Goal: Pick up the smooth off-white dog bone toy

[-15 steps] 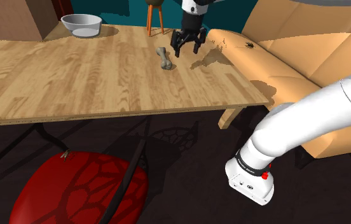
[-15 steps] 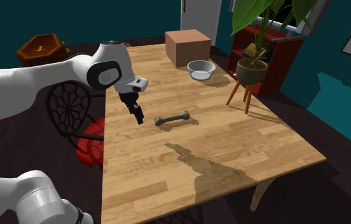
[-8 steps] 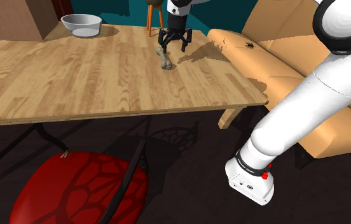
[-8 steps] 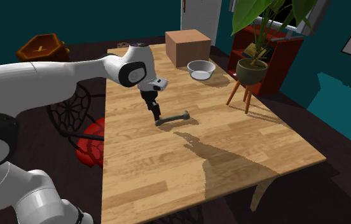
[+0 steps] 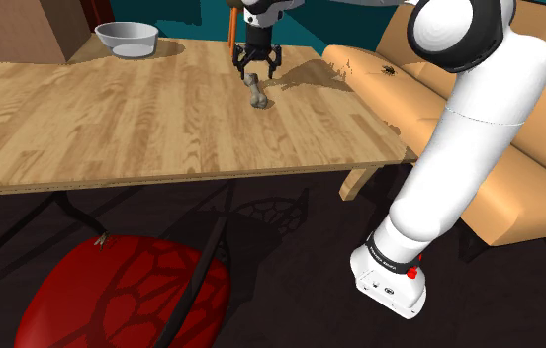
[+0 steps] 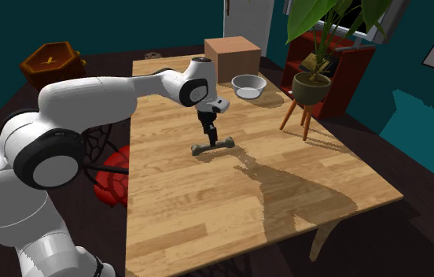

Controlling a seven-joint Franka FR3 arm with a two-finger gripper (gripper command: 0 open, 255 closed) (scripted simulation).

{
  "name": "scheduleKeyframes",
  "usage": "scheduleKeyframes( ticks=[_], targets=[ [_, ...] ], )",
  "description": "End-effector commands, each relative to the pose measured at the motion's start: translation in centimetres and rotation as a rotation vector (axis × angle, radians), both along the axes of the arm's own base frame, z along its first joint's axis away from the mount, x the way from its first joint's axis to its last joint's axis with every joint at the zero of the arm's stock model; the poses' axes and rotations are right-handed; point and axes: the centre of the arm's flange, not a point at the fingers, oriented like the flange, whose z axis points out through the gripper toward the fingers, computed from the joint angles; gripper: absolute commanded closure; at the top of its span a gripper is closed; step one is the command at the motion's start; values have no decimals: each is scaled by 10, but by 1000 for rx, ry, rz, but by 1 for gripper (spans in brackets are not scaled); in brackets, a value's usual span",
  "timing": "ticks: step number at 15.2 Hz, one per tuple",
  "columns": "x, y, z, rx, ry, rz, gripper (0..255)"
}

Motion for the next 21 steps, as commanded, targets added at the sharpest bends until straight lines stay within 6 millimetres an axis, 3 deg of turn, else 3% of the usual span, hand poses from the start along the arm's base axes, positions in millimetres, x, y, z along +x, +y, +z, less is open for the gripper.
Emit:
scheduleKeyframes(
  ticks=[1, 7, 9, 10, 19, 21],
  targets=[
    [9, -5, -10, 1, 0, -12, 0],
    [9, -5, -45, 1, 0, -12, 0],
    [9, -5, -45, 1, 0, -12, 0],
    [8, -5, -45, 1, 0, -12, 255],
    [9, -5, -45, 1, 0, -12, 255],
    [9, -5, -35, 1, 0, -12, 255]
  ],
)
